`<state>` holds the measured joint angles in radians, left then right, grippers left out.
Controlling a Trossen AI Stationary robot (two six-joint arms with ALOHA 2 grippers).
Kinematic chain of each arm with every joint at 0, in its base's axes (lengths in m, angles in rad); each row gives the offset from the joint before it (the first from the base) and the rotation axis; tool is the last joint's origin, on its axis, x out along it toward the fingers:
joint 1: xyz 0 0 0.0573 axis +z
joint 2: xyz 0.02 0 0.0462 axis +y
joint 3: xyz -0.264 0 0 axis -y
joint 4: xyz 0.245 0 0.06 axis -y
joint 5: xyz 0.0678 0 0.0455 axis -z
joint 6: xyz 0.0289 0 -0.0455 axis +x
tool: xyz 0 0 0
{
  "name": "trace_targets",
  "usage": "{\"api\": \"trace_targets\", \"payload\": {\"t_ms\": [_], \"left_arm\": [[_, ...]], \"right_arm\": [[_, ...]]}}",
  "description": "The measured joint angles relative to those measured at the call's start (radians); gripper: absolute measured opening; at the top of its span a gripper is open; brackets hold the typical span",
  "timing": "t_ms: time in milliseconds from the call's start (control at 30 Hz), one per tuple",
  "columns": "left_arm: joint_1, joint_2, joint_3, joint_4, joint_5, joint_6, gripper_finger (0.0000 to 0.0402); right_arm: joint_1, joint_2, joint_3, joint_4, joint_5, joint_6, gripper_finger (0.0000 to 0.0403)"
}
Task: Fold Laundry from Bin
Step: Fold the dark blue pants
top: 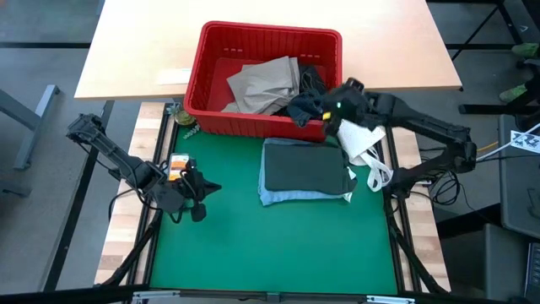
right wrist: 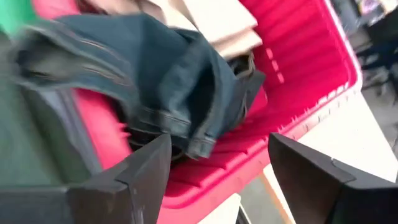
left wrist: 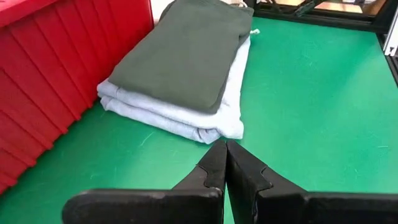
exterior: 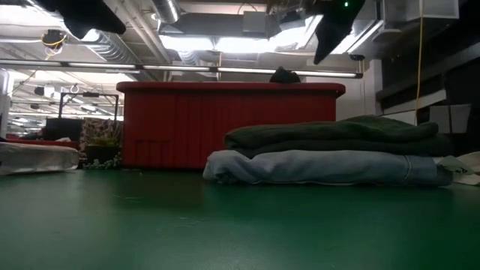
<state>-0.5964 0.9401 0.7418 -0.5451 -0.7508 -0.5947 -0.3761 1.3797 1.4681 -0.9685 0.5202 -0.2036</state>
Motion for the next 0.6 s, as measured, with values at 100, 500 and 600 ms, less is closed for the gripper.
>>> {"api": "trace_targets", "payload": {"t_ms": [100, 500, 600], "left_arm": [[0.000, 0.000, 0.000, 0.026, -0.002, 0.001, 0.0002], [0.000, 0.000, 0.000, 0.030, -0.030, 0.001, 0.0002], [0.000, 0.000, 0.000, 0.031, -0.030, 0.001, 0.0002]], "right_arm": [[-0.077, 0.014, 0.000, 0.000, -0.068, -0.035, 0.0256], [-0.142, 0.148, -0.001, 0.002, -0.204, -0.091, 0.0237], [-0.142, 0.183, -0.001, 0.002, -0.179, -0.096, 0.0237]]}}
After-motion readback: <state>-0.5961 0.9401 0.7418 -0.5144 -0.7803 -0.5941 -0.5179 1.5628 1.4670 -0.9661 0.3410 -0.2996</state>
